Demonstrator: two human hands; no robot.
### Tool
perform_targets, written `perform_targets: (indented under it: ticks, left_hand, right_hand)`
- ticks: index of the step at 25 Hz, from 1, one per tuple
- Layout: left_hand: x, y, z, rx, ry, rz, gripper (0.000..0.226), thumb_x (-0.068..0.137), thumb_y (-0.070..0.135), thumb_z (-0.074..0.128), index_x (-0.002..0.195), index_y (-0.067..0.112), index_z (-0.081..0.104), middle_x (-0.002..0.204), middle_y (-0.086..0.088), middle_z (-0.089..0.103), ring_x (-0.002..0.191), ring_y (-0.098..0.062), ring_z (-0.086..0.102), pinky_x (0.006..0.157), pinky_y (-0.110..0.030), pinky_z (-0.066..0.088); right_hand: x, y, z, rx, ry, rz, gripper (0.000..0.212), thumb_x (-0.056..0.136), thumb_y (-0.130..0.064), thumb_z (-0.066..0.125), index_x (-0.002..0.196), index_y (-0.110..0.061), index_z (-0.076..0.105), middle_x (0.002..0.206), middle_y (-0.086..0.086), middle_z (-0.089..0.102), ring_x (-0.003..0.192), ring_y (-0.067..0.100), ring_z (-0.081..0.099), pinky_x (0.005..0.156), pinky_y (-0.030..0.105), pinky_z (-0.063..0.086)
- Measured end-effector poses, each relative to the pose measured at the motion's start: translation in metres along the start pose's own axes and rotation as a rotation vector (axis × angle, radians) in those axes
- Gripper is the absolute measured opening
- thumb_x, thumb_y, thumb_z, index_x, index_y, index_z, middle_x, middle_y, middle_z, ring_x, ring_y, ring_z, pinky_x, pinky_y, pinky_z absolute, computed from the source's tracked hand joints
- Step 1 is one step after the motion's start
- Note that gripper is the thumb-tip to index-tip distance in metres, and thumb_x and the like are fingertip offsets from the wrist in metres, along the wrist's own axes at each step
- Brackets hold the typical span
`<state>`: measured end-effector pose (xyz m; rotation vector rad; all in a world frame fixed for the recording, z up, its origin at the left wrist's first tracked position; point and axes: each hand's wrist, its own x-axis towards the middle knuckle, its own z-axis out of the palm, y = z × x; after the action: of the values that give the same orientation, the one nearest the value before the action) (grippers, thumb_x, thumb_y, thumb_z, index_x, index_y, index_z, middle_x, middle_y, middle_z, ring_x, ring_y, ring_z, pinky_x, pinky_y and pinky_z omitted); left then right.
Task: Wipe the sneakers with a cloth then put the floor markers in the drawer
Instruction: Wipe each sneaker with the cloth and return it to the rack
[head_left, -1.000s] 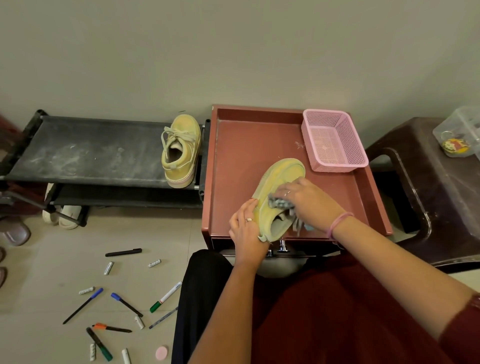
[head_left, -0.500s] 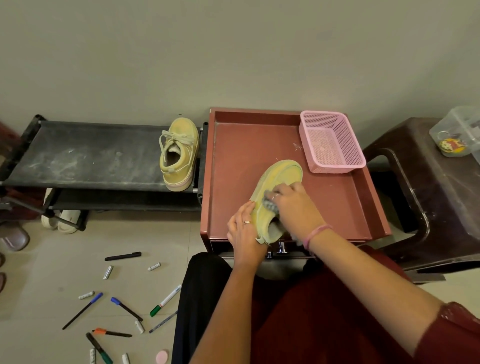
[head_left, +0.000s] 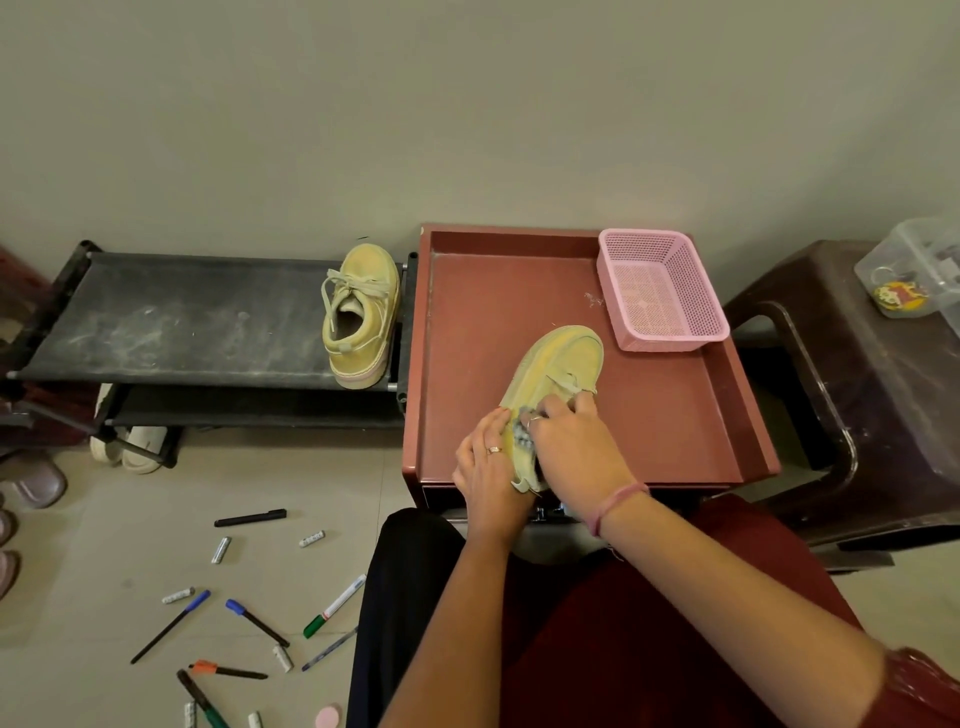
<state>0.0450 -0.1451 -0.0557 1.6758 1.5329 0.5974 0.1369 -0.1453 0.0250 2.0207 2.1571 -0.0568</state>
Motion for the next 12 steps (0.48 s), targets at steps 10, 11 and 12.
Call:
perform_targets:
  ticks: [10, 11, 12]
  left_hand:
    - [-0.003, 0.002, 0.001, 0.135, 0.052, 0.037, 0.064, 0.093, 0.029, 0.058, 0.148, 0.024, 0.026, 0.154, 0.008, 0.028, 0.14, -0.014, 0.023, 0.113, -0.04, 0.024]
    - [-0.004, 0.005, 0.0, 0.126, 0.068, 0.039, 0.064, 0.093, 0.026, 0.058, 0.149, 0.021, 0.027, 0.154, 0.005, 0.03, 0.141, -0.015, 0.025, 0.112, -0.039, 0.025]
    - [-0.004, 0.006, 0.001, 0.118, 0.085, 0.027, 0.066, 0.091, 0.022, 0.061, 0.149, 0.019, 0.028, 0.153, 0.002, 0.032, 0.141, -0.017, 0.028, 0.113, -0.038, 0.026]
  right_hand:
    - [-0.019, -0.034, 0.011, 0.047, 0.065, -0.021, 0.039, 0.092, -0.006, 0.045, 0.13, -0.012, 0.049, 0.133, 0.011, 0.046, 0.121, 0.027, 0.04, 0.101, 0.038, 0.035]
    - [-0.023, -0.024, 0.006, 0.213, 0.089, -0.003, 0.044, 0.091, -0.001, 0.043, 0.132, -0.015, 0.05, 0.134, 0.007, 0.047, 0.121, 0.025, 0.041, 0.104, 0.032, 0.033]
    - [-0.023, -0.005, -0.001, 0.452, 0.08, 0.018, 0.05, 0.089, 0.006, 0.042, 0.13, -0.02, 0.054, 0.131, 0.001, 0.052, 0.118, 0.022, 0.044, 0.104, 0.025, 0.032]
